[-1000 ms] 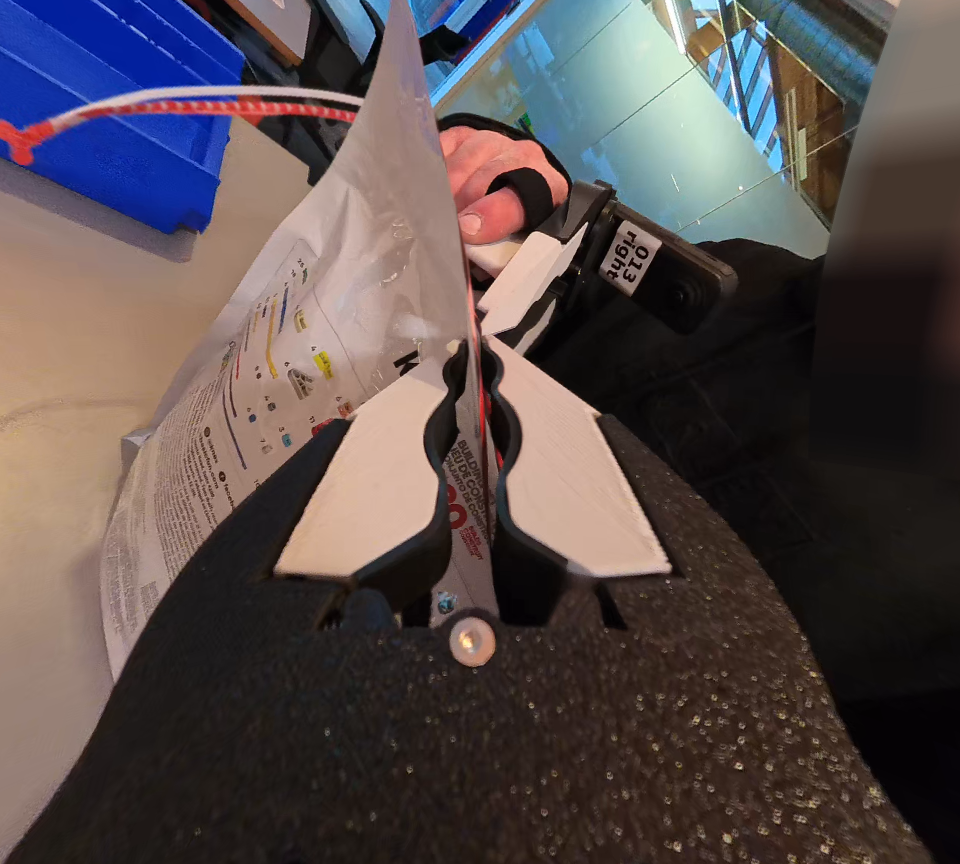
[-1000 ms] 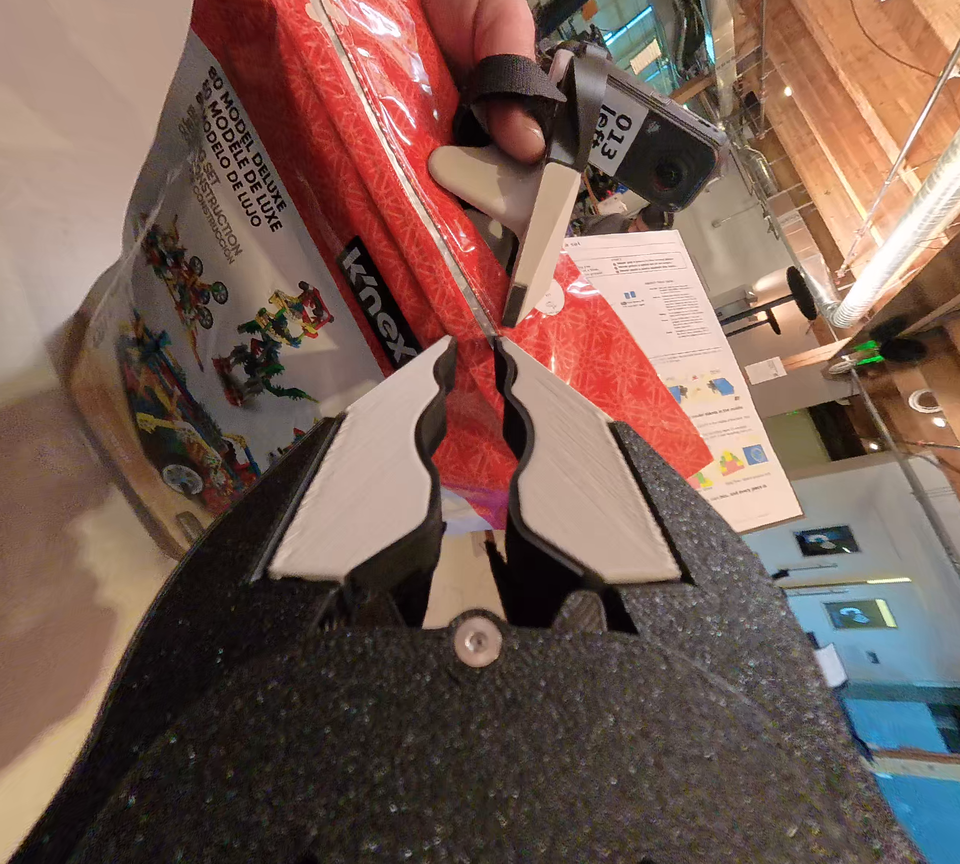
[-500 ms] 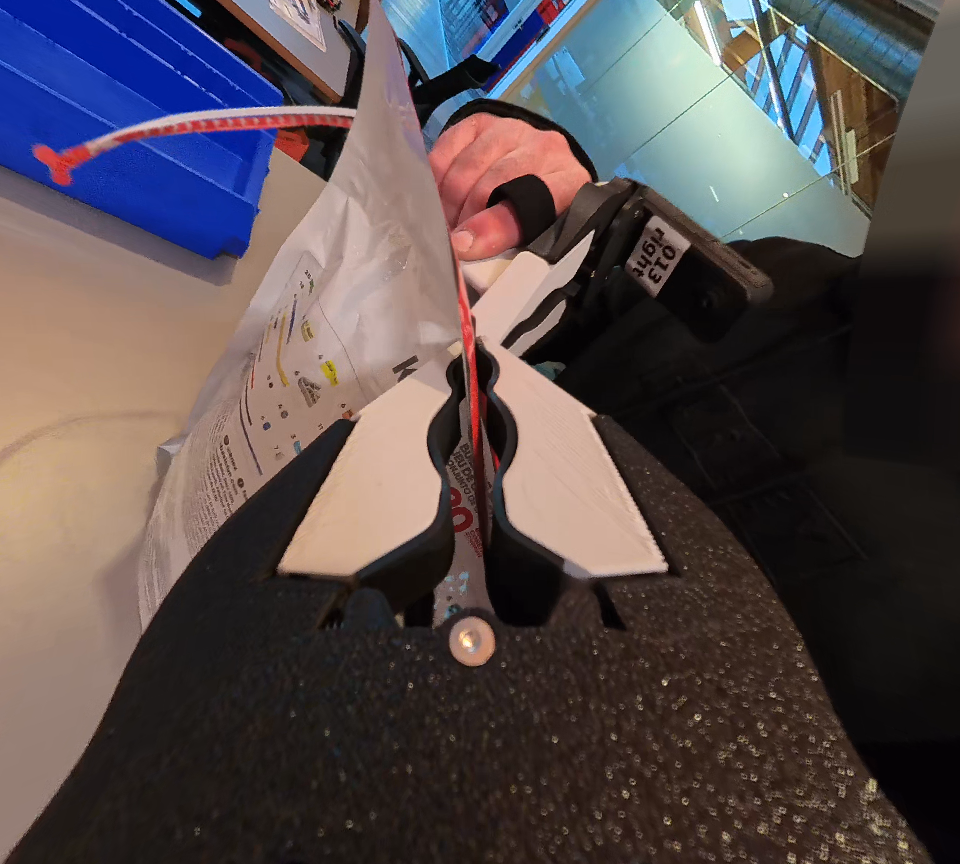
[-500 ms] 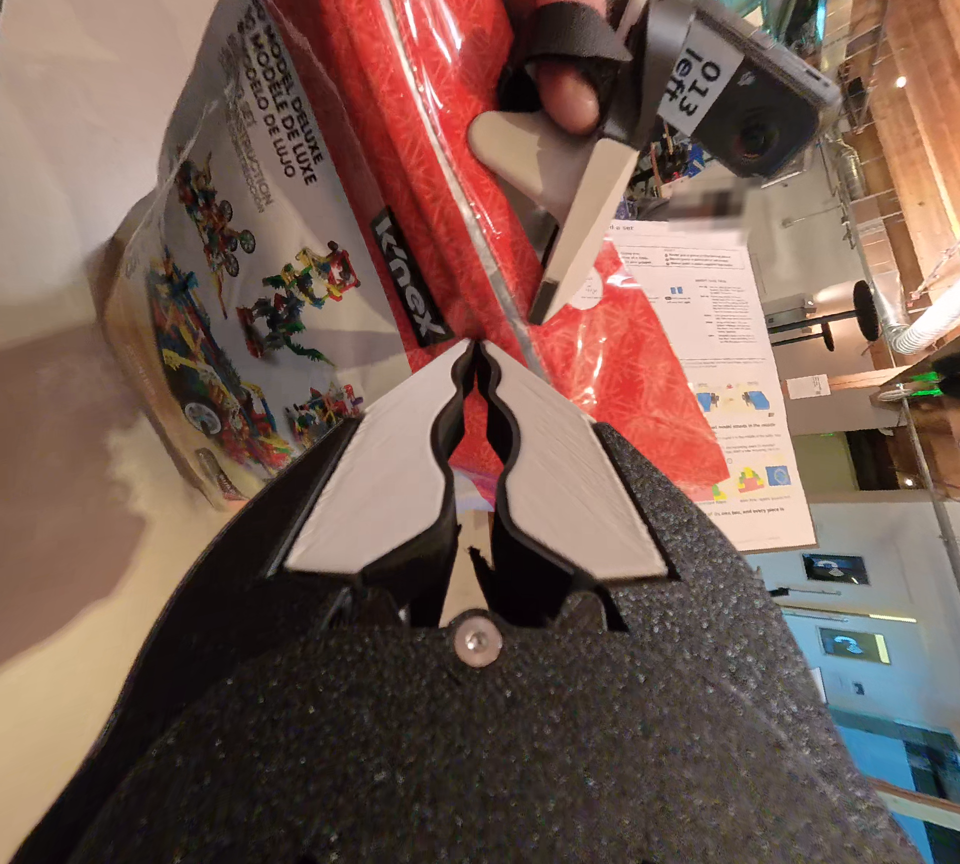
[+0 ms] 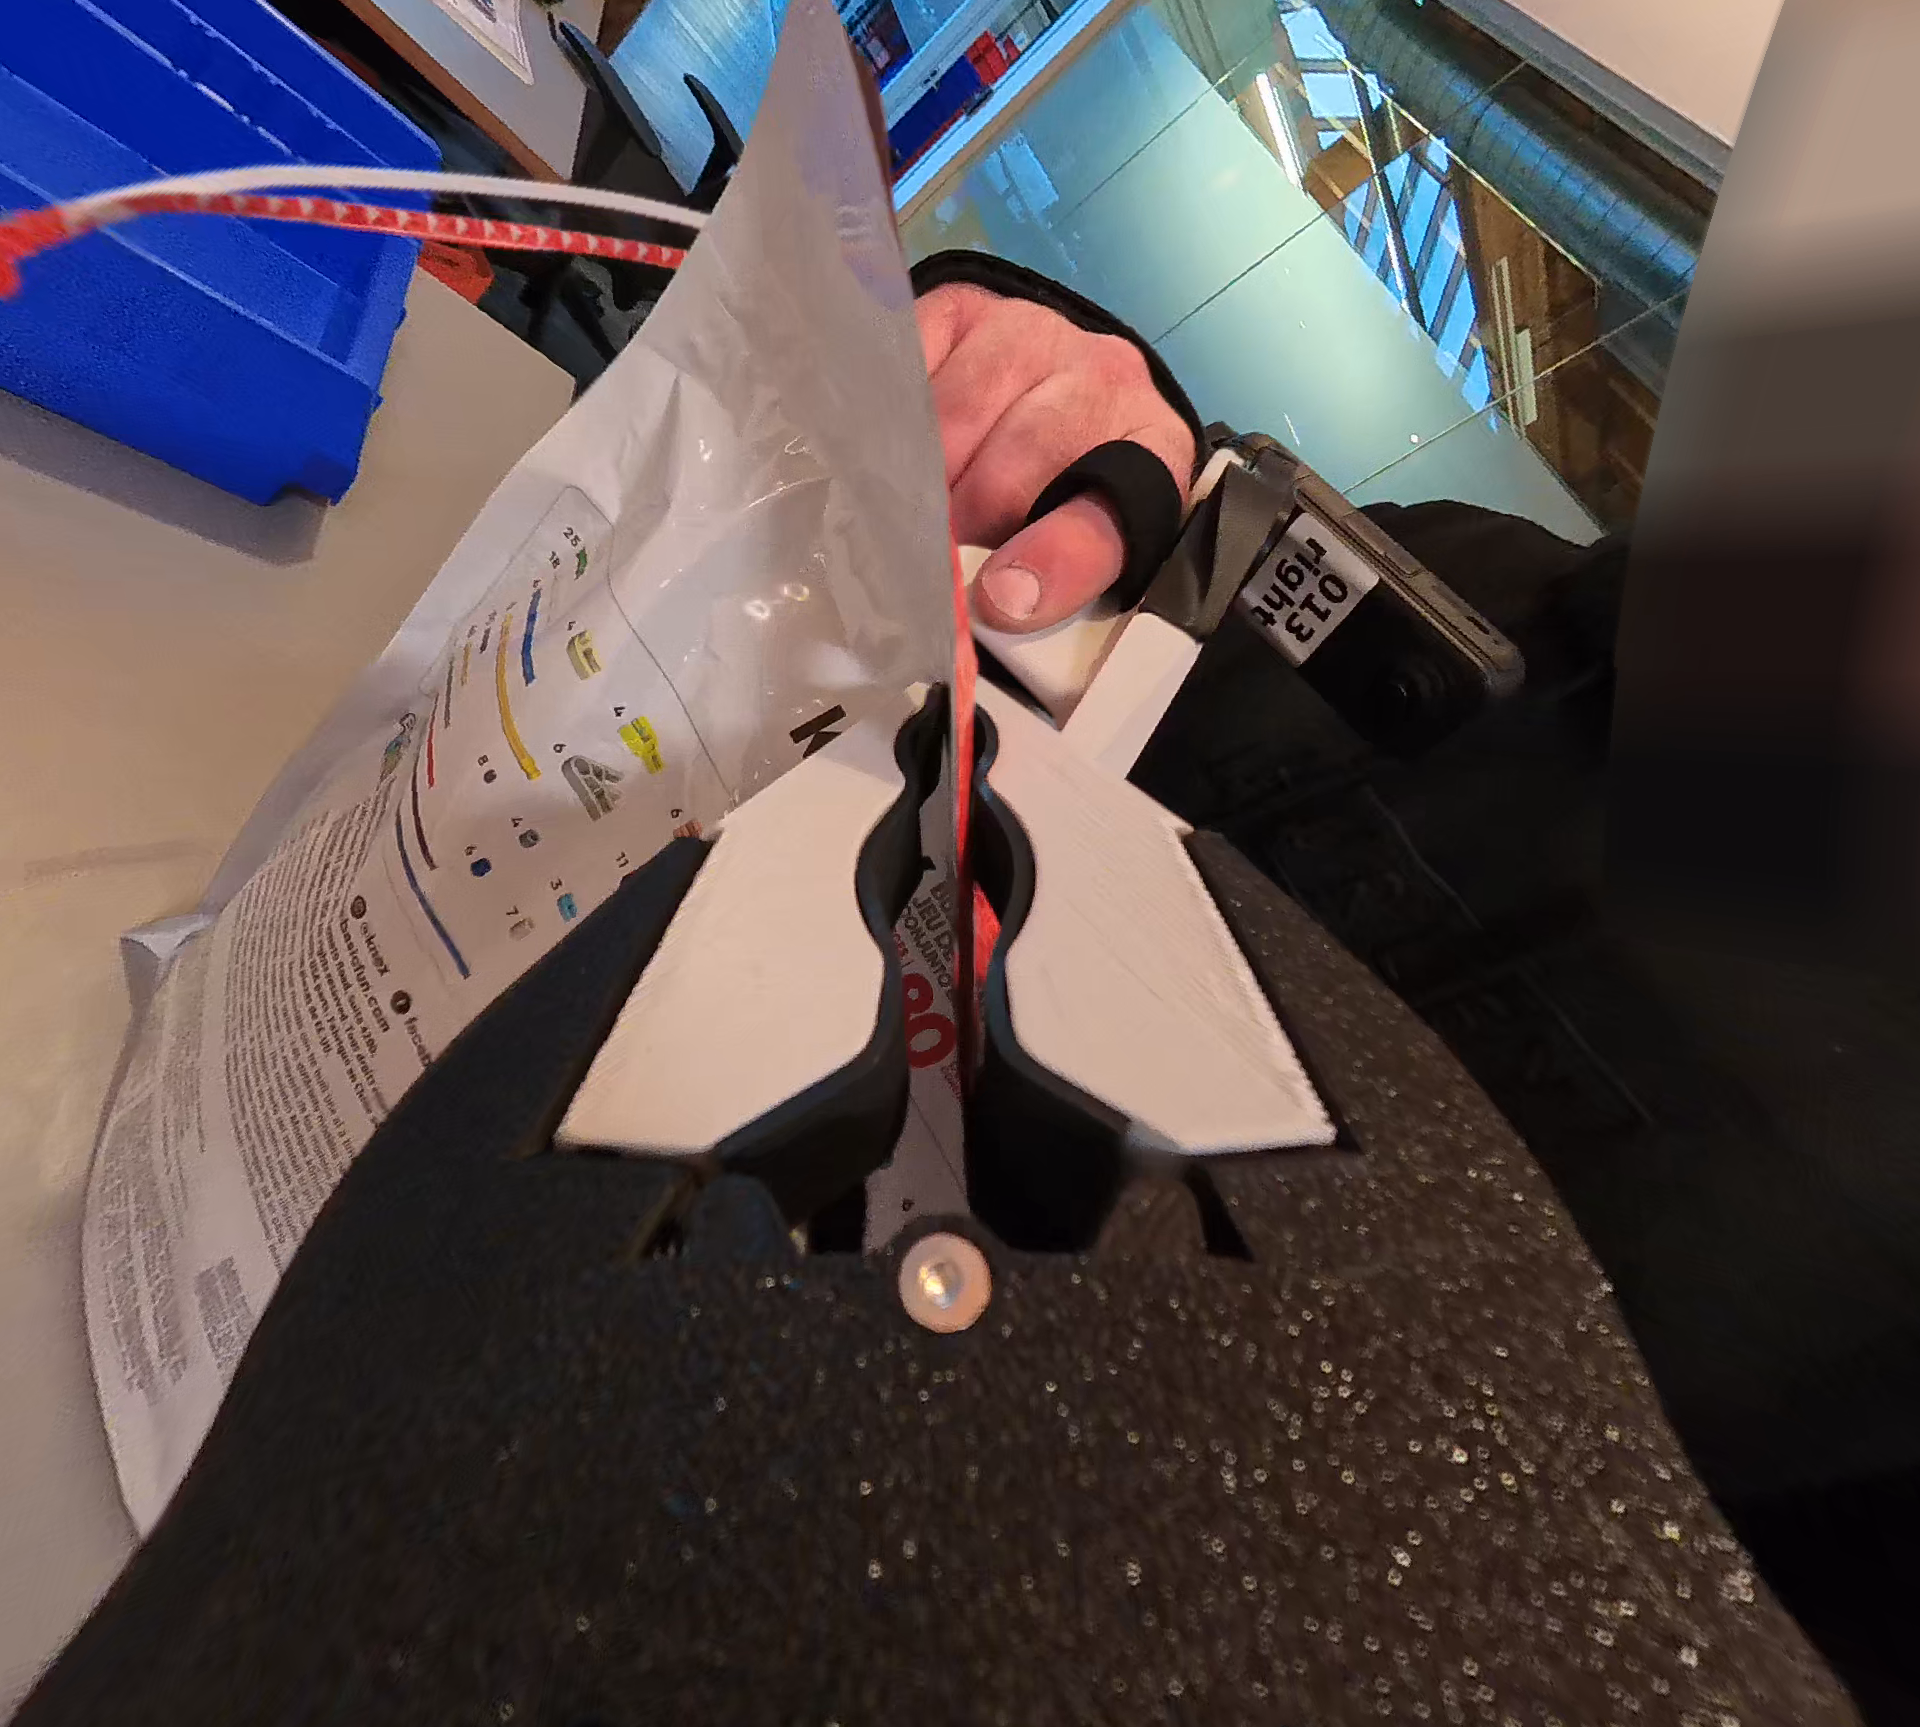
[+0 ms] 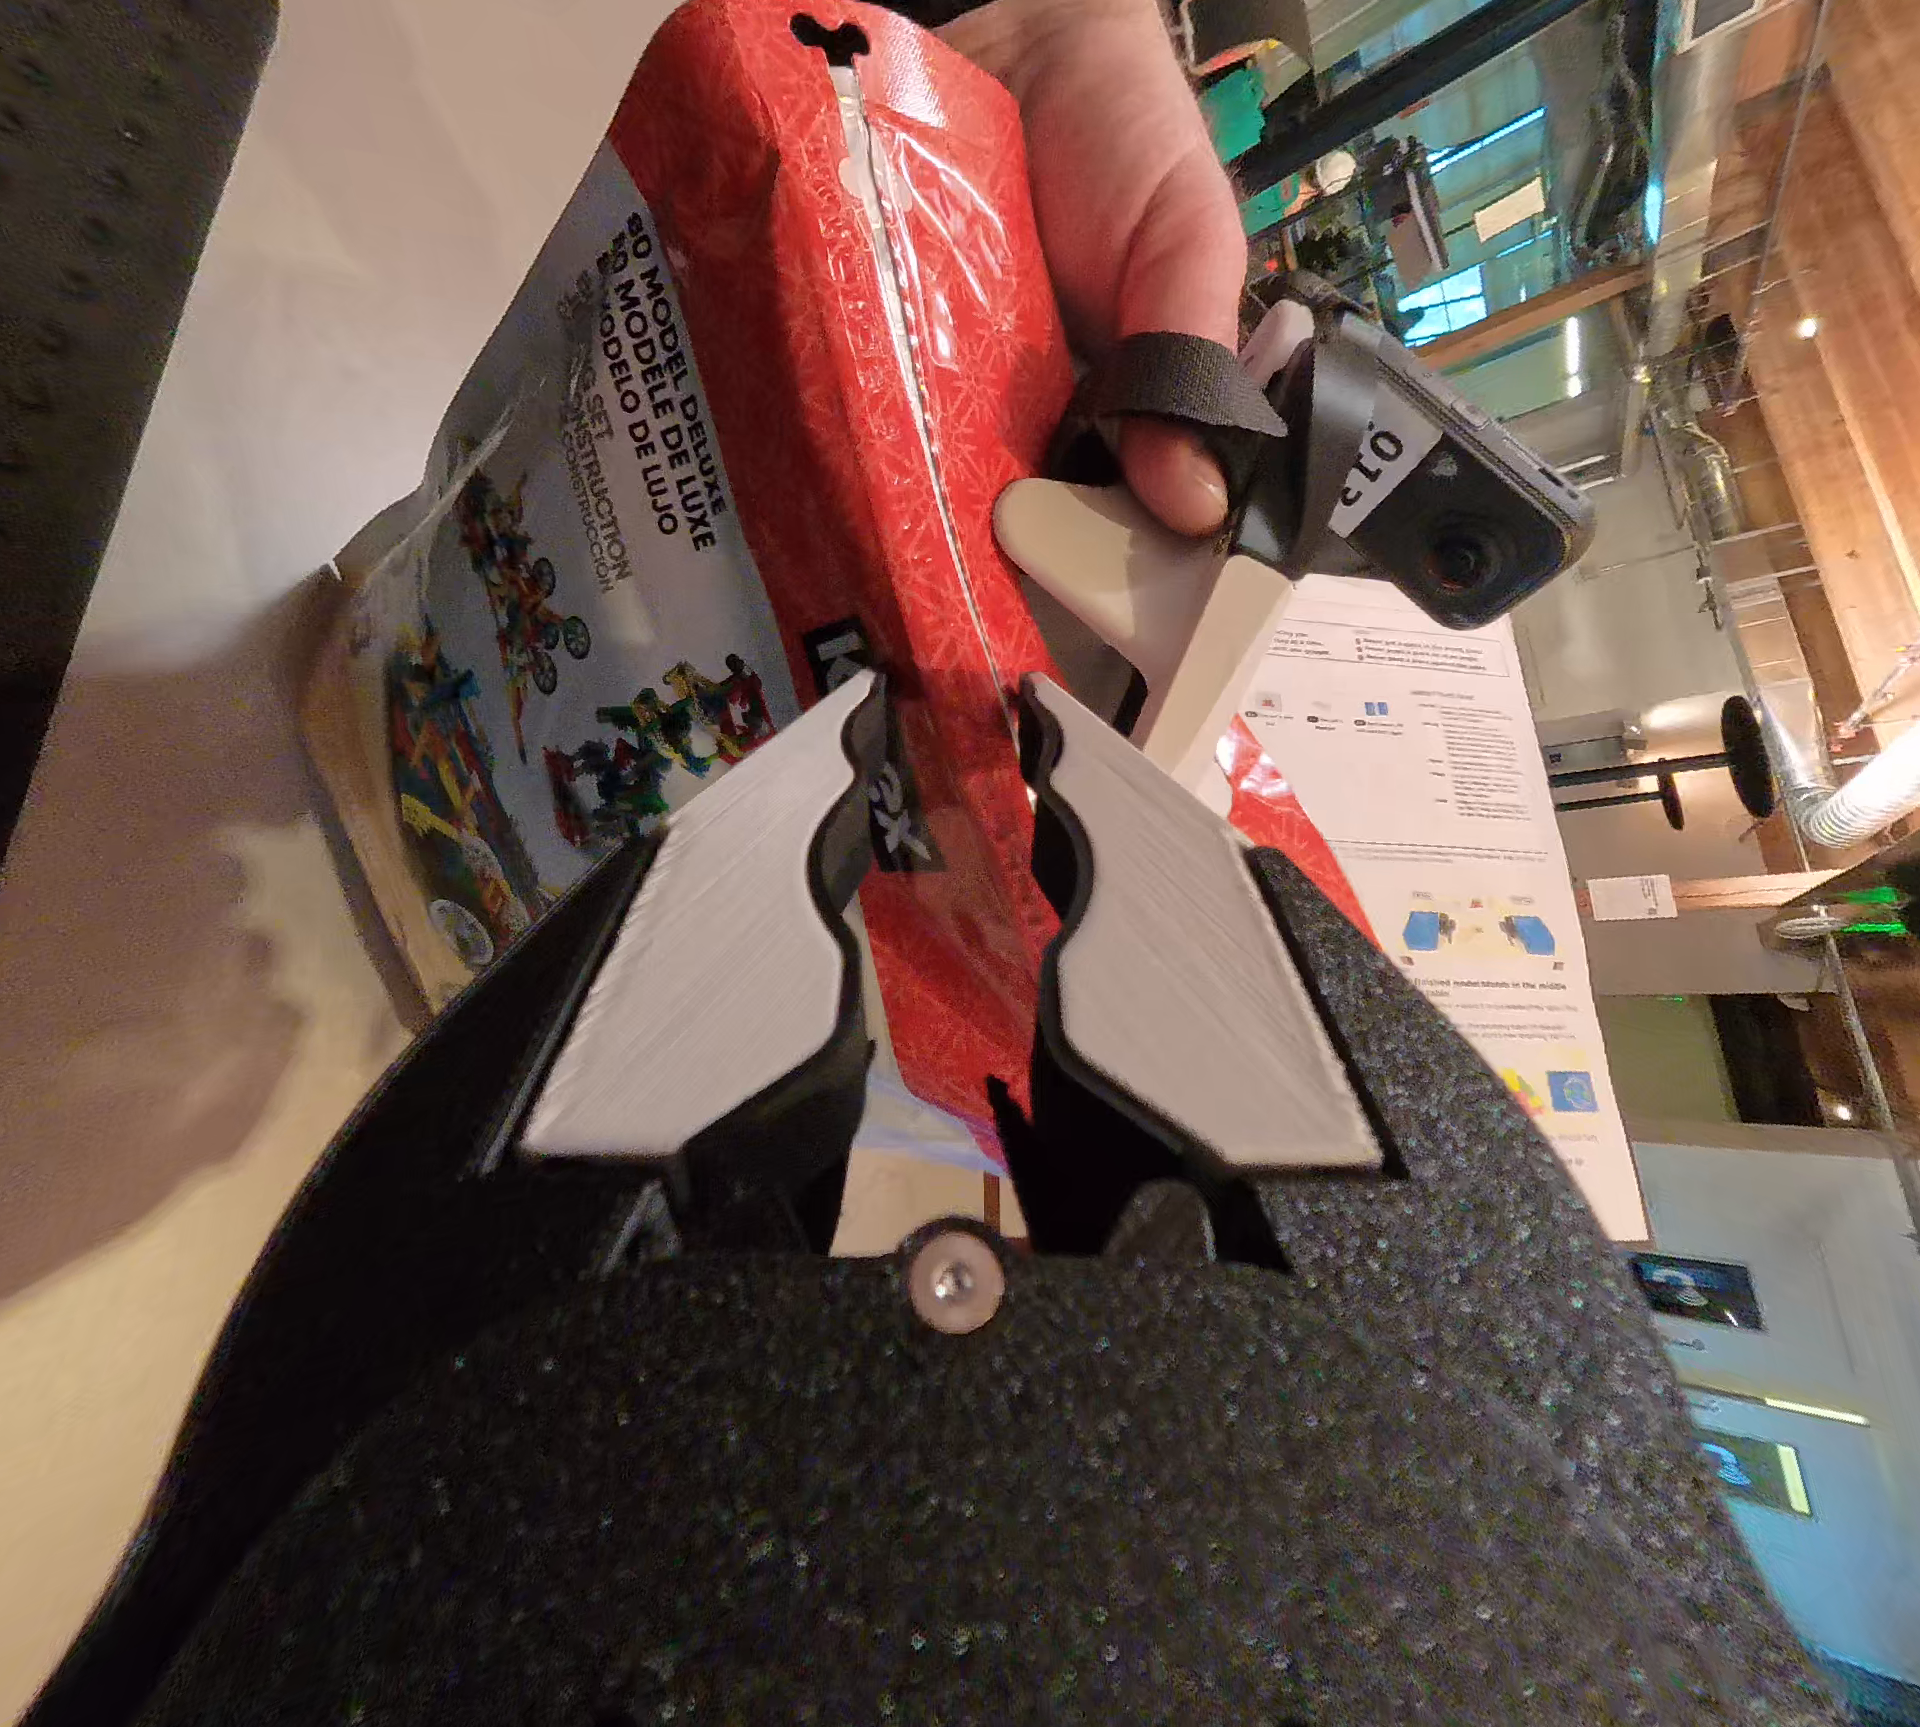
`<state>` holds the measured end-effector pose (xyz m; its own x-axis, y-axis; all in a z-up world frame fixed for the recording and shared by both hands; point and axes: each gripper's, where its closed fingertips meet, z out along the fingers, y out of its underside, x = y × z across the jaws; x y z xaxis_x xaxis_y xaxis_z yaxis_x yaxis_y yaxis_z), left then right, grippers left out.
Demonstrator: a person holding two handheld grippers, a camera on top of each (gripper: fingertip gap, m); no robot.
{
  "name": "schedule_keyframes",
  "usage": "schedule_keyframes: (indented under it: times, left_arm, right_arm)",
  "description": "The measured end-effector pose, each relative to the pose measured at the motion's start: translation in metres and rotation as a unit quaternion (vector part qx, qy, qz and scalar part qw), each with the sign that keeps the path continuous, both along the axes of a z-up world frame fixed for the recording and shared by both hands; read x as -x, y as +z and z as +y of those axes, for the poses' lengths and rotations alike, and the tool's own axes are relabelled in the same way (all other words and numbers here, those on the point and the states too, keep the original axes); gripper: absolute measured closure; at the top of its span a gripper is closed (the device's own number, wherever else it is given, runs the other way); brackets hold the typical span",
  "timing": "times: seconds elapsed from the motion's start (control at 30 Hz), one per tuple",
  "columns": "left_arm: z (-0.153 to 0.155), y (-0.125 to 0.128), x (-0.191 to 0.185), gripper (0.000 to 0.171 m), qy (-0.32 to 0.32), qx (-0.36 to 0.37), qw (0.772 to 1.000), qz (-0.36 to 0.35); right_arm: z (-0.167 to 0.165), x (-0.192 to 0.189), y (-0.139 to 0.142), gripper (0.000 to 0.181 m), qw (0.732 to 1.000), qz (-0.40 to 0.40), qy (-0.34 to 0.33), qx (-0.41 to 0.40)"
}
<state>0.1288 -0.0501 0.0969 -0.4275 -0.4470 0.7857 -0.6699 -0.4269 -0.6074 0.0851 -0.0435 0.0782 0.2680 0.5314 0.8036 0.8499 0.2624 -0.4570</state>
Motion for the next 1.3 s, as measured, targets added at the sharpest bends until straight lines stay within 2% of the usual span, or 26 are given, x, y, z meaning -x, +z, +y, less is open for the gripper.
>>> schedule_keyframes:
  times: [0.1,0.23,0.5,0.57,0.63,0.9,0.97,1.03,1.07,1.17,1.3]
  left_arm:
    - [-0.002,-0.003,-0.001,0.171,-0.002,-0.008,1.000,0.001]
    - [0.000,-0.002,-0.001,0.171,0.000,-0.027,1.000,0.001]
    - [-0.004,0.000,0.000,0.171,-0.010,-0.092,0.996,0.010]
    - [-0.003,0.002,0.001,0.171,-0.013,-0.101,0.995,0.009]
    - [-0.004,0.002,0.001,0.171,-0.013,-0.107,0.994,0.013]
    - [-0.008,0.001,0.001,0.171,-0.013,-0.142,0.990,0.010]
    - [-0.008,0.004,0.004,0.162,-0.014,-0.152,0.988,0.009]
    - [0.000,-0.004,0.011,0.147,-0.009,-0.202,0.979,0.028]
    - [-0.002,-0.006,0.018,0.147,-0.024,-0.210,0.977,0.037]
    - [-0.007,-0.004,0.029,0.167,-0.044,-0.234,0.970,0.041]
    - [-0.001,-0.008,0.036,0.171,-0.051,-0.294,0.953,0.059]
  right_arm:
    - [0.000,-0.002,-0.002,0.168,1.000,0.000,0.000,0.022]
    - [-0.002,-0.001,0.000,0.169,1.000,0.000,0.004,0.016]
    - [-0.011,0.000,0.006,0.165,0.995,0.070,0.037,0.067]
    - [-0.013,0.001,0.011,0.171,0.993,0.084,0.045,0.069]
    - [-0.012,0.000,0.011,0.180,0.993,0.082,0.046,0.074]
    - [-0.014,-0.001,0.009,0.181,0.996,0.053,0.045,0.064]
    - [-0.012,-0.003,0.010,0.181,0.997,0.051,0.036,0.055]
    - [-0.011,-0.005,0.010,0.181,0.997,0.049,0.027,0.049]
    - [-0.010,-0.005,0.010,0.181,0.997,0.048,0.024,0.046]
    - [-0.010,-0.001,0.009,0.181,0.998,0.048,0.019,0.041]
    - [-0.005,0.000,0.010,0.181,0.998,0.055,0.008,0.034]
